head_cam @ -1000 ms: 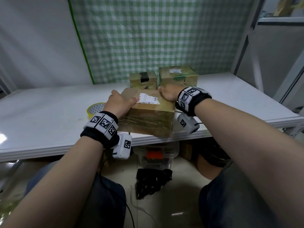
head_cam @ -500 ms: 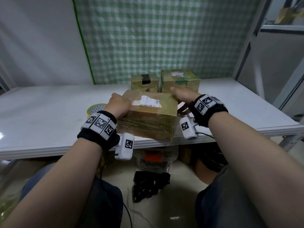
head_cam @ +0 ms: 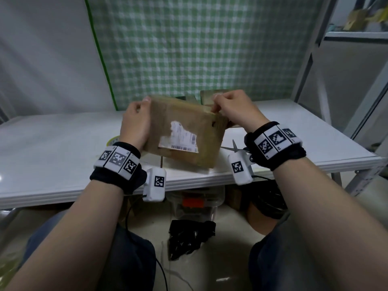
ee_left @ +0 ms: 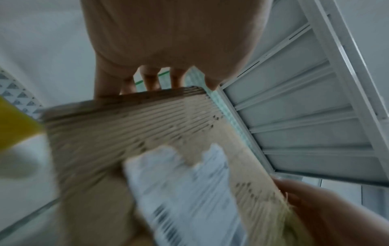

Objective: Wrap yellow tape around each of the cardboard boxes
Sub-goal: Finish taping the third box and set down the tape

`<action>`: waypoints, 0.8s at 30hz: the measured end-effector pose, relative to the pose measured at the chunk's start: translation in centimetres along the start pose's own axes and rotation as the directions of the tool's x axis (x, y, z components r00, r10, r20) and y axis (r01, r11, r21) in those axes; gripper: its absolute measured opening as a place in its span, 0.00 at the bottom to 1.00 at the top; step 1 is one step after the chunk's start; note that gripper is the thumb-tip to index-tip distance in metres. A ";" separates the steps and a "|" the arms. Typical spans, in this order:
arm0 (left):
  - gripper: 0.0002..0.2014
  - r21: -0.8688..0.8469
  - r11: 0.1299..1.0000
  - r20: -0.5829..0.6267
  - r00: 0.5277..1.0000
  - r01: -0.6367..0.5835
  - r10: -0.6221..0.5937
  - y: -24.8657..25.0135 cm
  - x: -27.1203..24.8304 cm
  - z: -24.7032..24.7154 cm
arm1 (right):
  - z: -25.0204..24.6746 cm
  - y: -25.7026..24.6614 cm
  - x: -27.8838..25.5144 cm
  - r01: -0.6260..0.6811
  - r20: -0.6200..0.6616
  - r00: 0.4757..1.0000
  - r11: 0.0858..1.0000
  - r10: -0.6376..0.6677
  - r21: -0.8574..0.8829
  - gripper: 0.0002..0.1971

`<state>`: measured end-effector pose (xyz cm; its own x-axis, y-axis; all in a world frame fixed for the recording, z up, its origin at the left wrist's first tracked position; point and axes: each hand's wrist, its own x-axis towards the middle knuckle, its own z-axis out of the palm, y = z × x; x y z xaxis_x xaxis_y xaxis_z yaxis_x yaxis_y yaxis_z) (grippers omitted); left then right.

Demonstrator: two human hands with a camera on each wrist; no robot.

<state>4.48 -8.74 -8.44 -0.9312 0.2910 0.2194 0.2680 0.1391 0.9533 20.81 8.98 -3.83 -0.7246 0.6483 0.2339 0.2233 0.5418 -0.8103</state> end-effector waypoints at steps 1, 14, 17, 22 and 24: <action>0.33 -0.035 0.999 -0.011 1.000 0.024 -0.024 0.0 0.1 0.0 | 0.1 0.0 -0.2 0.022 0.010 1.000 0.999 -0.021 -0.036 0.22; 0.24 0.109 0.981 0.160 0.972 0.159 -0.175 -1.2 -0.4 0.2 | 3.6 -0.3 -1.2 0.182 0.222 0.974 0.758 -0.050 -0.627 0.26; 0.26 0.105 0.982 0.166 0.971 0.156 -0.172 -1.0 -0.6 0.2 | 4.4 0.2 -1.2 0.175 0.279 0.960 0.769 0.004 -0.615 0.31; 0.30 0.134 0.974 0.181 0.962 0.183 -0.206 -0.7 -0.7 -0.1 | 4.5 0.6 0.1 0.059 0.279 0.949 0.783 0.149 -0.620 0.35; 0.32 0.157 0.970 0.195 0.957 0.186 -0.215 -0.4 -0.6 -0.2 | 4.6 0.9 1.2 0.071 0.294 0.945 0.786 0.144 -0.614 0.34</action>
<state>4.89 -9.22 -8.94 -0.9008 0.4328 -0.0358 0.1252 0.3378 0.9328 17.16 7.80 -6.71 -0.8440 0.5336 -0.0535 0.5244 0.8004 -0.2905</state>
